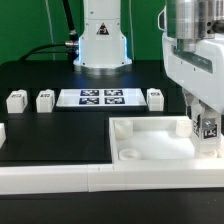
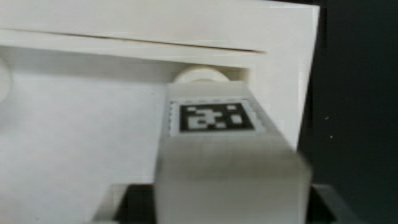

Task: Assemble square table

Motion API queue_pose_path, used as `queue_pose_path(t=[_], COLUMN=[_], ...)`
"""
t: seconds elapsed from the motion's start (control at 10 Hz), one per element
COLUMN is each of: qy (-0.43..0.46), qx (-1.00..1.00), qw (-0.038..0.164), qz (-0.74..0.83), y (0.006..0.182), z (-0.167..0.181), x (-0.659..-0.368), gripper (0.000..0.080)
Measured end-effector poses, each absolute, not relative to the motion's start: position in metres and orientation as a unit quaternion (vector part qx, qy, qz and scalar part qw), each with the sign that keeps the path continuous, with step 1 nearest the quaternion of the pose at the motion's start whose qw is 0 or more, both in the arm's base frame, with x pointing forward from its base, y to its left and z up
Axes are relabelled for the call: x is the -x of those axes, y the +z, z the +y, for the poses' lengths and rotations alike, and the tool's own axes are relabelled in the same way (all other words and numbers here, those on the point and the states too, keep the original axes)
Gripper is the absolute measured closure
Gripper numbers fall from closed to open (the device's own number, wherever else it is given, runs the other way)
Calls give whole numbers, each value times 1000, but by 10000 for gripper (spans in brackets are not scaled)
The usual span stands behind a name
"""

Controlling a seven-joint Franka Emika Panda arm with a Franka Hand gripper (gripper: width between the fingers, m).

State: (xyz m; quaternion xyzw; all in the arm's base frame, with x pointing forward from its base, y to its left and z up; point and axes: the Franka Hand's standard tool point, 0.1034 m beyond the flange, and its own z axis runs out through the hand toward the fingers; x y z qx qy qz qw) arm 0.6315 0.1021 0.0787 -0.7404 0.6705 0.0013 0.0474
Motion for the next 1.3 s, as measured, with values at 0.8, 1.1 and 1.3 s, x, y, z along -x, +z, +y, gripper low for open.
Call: queue_pose_path(t=[0.8,1.1,1.3], qy=[-17,-19,-19], qx=[938,985,988], qw=[7,-10,-10], qz=[346,173,155], y=[82,80,80], z=[114,120,118], x=[-632,-631,-632], gripper=[151,151,151])
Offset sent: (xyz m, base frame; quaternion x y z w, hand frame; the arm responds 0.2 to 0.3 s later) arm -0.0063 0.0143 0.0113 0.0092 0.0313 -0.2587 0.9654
